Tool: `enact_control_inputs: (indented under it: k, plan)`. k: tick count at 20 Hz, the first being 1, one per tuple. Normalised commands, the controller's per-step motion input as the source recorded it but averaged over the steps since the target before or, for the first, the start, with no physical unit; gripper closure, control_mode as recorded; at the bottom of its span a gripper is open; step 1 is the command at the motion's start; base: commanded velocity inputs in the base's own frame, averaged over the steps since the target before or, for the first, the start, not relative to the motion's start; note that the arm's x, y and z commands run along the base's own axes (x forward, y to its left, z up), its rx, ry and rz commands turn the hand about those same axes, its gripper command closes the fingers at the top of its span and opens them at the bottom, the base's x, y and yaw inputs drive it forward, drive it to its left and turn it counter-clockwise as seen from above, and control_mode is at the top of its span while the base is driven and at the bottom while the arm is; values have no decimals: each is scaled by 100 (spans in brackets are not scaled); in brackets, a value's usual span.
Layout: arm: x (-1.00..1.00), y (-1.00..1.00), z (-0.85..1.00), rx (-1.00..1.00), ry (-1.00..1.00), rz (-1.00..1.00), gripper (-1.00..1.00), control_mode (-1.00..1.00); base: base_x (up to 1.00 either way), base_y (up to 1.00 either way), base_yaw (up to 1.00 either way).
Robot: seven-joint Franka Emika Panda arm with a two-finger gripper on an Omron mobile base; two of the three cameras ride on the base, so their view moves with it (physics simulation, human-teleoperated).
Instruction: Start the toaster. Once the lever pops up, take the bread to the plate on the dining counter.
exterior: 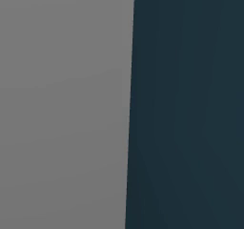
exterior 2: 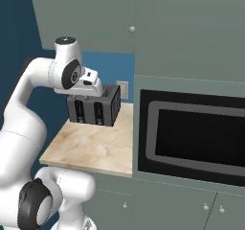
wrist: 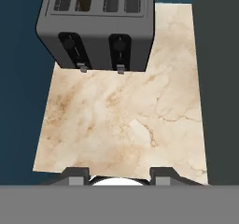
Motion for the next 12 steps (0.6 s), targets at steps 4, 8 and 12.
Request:
enact_control_inputs:
  k: [4, 8, 12]
  plan:
    - [0, 1, -12, 0, 0, 0, -100, -100, 0, 0, 0]
    - [2, 17, -15, 0, 0, 0, -100, -100, 0, 0, 0]
    - [11, 18, -15, 0, 0, 0, -100, -100, 0, 0, 0]
